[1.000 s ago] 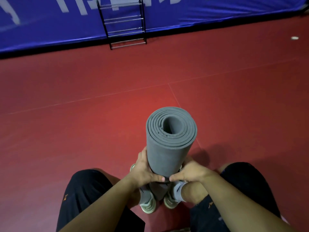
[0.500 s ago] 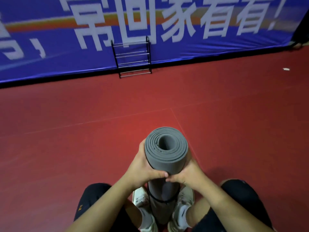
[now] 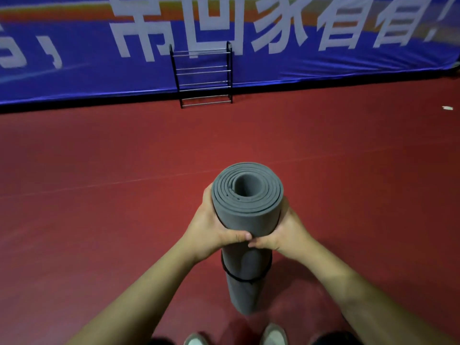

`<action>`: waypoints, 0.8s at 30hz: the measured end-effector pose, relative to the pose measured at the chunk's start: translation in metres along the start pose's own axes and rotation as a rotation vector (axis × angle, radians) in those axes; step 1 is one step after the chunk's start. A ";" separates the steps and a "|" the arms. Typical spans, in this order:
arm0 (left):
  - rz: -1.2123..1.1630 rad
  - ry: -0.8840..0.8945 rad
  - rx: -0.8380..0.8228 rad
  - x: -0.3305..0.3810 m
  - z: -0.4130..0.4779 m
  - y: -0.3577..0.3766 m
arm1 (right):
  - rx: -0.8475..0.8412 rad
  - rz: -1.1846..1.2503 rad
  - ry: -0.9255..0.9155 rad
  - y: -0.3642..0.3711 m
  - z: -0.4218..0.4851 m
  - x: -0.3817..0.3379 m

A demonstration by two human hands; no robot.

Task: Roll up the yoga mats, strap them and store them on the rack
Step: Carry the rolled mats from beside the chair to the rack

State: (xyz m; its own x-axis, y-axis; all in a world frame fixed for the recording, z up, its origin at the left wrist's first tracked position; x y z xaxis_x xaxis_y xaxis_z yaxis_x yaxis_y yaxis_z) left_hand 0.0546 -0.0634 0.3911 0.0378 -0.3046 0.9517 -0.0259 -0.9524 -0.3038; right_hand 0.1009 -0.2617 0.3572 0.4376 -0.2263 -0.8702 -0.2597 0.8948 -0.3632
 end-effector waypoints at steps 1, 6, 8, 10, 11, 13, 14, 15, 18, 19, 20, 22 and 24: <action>0.012 -0.004 -0.004 -0.003 0.022 -0.008 | -0.018 0.000 0.000 -0.001 0.023 0.007; 0.076 0.041 -0.076 0.030 0.110 -0.048 | -0.145 0.105 0.007 -0.026 0.133 -0.008; 0.059 0.033 -0.087 0.066 0.127 -0.064 | -0.174 0.141 0.017 -0.041 0.165 -0.039; 0.066 0.019 -0.110 0.113 0.144 -0.085 | -0.178 0.149 0.026 -0.060 0.197 -0.074; 0.066 0.007 -0.125 0.140 0.152 -0.097 | -0.175 0.154 0.031 -0.070 0.215 -0.095; 0.074 -0.018 -0.137 0.195 0.166 -0.121 | -0.163 0.139 0.032 -0.090 0.249 -0.139; 0.084 -0.033 -0.136 0.222 0.172 -0.133 | -0.165 0.119 0.028 -0.101 0.266 -0.162; 0.093 -0.046 -0.137 0.248 0.176 -0.144 | -0.180 0.093 0.027 -0.113 0.281 -0.184; 0.113 -0.060 -0.131 0.315 0.180 -0.164 | -0.280 0.066 0.012 -0.145 0.317 -0.239; 0.124 -0.054 -0.128 0.331 0.180 -0.169 | -0.313 0.060 0.015 -0.155 0.326 -0.252; 0.129 -0.049 -0.123 0.345 0.180 -0.172 | -0.332 0.059 0.011 -0.163 0.333 -0.263; 0.126 -0.055 -0.107 0.365 0.183 -0.176 | -0.313 0.060 -0.028 -0.176 0.345 -0.276; 0.120 -0.066 -0.088 0.376 0.190 -0.180 | -0.282 0.049 -0.045 -0.182 0.357 -0.283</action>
State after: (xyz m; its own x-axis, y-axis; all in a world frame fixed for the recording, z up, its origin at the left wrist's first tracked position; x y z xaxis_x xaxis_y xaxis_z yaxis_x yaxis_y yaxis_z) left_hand 0.2637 -0.0090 0.7951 0.0943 -0.4188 0.9032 -0.1219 -0.9052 -0.4070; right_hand 0.3317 -0.2232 0.7879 0.4543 -0.1625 -0.8759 -0.5080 0.7604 -0.4046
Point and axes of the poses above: each hand's wrist, its own z-axis towards the middle knuckle, its own y-axis out of the palm, x = y × z, the point moved 2 cm from there along z, towards the middle knuckle, and after that the axes turned 13 degrees about -y, right-handed, at the moved point
